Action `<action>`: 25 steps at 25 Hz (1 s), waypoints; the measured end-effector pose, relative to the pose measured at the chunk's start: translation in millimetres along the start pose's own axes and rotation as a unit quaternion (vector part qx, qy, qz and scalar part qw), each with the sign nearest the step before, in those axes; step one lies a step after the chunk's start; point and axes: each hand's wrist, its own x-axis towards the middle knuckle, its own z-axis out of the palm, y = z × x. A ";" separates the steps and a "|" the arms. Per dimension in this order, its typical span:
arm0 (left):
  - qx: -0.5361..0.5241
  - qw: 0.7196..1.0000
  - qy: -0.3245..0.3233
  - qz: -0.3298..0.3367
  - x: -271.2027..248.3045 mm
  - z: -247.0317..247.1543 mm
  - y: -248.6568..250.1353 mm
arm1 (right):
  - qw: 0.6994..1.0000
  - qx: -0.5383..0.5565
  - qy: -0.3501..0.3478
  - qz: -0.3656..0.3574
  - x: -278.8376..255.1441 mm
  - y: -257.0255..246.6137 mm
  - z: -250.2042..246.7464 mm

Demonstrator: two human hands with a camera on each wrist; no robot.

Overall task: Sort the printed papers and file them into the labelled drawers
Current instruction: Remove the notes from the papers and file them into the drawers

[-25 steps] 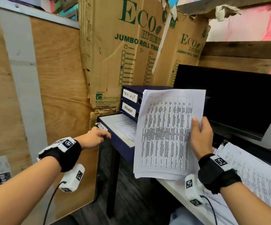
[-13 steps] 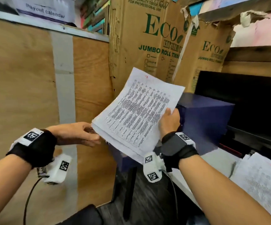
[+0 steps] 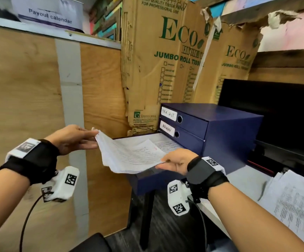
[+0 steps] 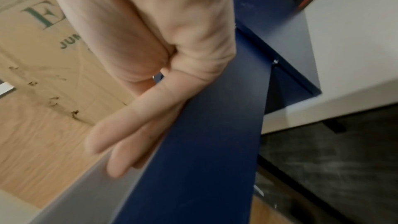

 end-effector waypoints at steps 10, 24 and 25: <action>0.123 0.992 0.017 -0.032 32.1 68.7 14.1 | 0.978 0.209 0.024 -0.007 -13.5 1.7 -43.6; 0.298 0.954 -0.027 -0.027 67.1 127.5 -7.3 | 0.795 -0.490 0.063 -0.351 -12.7 17.7 -39.9; 0.357 0.934 -0.001 -0.010 69.2 121.9 -9.7 | 0.799 -0.496 -0.007 -0.340 -11.2 17.4 -31.0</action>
